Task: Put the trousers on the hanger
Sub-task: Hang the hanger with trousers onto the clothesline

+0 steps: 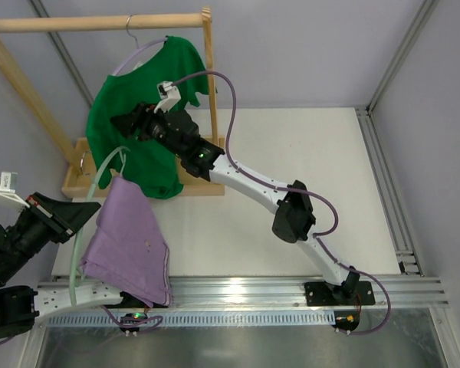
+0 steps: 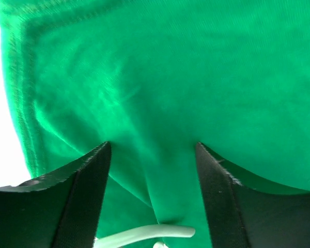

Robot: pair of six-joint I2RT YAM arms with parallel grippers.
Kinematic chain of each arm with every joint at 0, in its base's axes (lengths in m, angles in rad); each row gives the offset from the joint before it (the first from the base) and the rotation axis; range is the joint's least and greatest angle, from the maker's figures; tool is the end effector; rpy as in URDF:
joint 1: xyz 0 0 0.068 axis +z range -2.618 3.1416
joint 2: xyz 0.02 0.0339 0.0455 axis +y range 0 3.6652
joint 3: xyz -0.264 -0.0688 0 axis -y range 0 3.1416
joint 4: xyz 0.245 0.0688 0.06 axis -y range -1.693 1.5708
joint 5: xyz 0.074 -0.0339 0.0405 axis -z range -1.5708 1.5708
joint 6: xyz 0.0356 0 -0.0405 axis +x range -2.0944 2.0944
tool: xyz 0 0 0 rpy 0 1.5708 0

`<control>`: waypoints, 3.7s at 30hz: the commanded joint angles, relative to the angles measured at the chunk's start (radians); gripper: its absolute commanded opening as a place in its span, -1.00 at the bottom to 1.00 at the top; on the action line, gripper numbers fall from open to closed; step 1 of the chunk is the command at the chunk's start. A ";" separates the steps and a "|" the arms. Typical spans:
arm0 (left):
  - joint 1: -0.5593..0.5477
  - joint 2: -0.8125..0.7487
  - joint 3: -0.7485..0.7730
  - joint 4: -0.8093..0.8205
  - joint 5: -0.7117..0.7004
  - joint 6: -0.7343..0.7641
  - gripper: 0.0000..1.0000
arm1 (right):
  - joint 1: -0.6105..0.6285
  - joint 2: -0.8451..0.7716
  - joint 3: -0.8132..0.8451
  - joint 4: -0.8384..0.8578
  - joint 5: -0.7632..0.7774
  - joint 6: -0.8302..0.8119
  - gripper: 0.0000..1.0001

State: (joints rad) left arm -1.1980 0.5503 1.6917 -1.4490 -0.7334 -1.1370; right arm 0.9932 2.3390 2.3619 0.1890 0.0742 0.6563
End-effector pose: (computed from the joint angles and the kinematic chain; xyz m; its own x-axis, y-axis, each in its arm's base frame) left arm -0.0003 0.0663 0.4689 -0.4633 -0.6661 -0.5845 0.0931 0.6193 -0.7796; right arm 0.3047 0.4627 0.3920 -0.3947 0.5089 -0.7650 -0.7006 0.3720 0.6089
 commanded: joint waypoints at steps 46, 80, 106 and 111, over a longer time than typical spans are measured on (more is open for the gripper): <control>-0.508 -0.018 -0.220 1.412 -0.851 1.320 -0.99 | -0.209 -0.573 -0.630 -0.045 -0.157 -0.115 -0.92; -0.229 0.541 0.126 0.995 -0.575 1.315 -0.99 | -0.209 -0.625 -0.684 -0.109 -0.174 -0.132 -0.92; 0.958 0.697 0.394 0.501 0.541 0.747 -0.99 | -0.214 -0.699 -0.759 -0.135 -0.185 -0.152 -0.92; 1.023 0.734 0.460 0.539 0.540 0.760 -0.99 | -0.217 -0.702 -0.783 -0.115 -0.203 -0.142 -0.92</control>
State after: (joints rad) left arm -0.2073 1.2819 2.0800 -1.0443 -0.2531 -0.3874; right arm 0.7815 1.6882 1.5917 0.0402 -0.1040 0.5106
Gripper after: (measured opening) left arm 0.095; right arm 0.039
